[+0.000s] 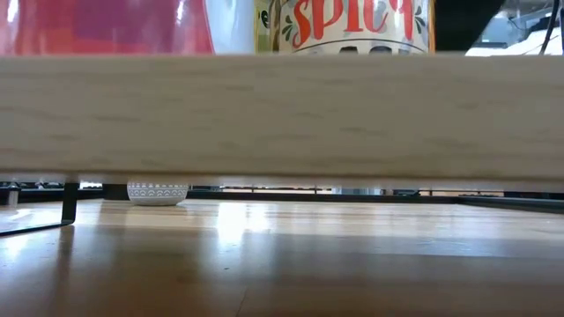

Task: Pick and place cans onto a shelf
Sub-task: Adjust the cans on the shelf

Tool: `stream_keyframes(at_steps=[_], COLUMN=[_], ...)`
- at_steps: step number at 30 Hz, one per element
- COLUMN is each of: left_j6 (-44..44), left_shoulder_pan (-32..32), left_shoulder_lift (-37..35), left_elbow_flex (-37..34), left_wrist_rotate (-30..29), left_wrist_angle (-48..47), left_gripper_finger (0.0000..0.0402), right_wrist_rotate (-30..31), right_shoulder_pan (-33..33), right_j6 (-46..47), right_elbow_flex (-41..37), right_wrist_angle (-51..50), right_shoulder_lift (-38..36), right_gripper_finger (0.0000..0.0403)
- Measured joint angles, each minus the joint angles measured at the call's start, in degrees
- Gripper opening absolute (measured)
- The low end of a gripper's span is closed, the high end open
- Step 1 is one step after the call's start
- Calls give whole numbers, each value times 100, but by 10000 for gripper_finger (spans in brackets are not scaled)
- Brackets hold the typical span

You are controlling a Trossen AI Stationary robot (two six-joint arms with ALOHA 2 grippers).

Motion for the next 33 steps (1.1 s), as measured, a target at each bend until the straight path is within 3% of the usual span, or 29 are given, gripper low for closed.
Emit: stream_keyframes(at_steps=[4, 7, 12, 19, 33], left_j6=[104, 133, 187, 191, 177], left_shoulder_pan=[-1, -1, -1, 0, 0], left_shoulder_lift=[0, 0, 0, 0, 0], left_elbow_flex=[-1, -1, -1, -2, -2], left_wrist_rotate=[0, 1, 7, 17, 20], left_wrist_angle=[-1, -1, -1, -21, 10], left_gripper_finger=[59, 59, 59, 59, 59], right_wrist_rotate=[695, 876, 318, 220, -564], right_shoulder_pan=[-123, -232, -254, -48, 86], right_j6=[202, -261, -992, -918, -934], right_elbow_flex=[166, 370, 476, 470, 486], right_wrist_angle=[-584, -565, 496, 917, 1500], right_shoulder_lift=[2, -4, -4, 73, 374], right_gripper_finger=[83, 71, 62, 10, 5])
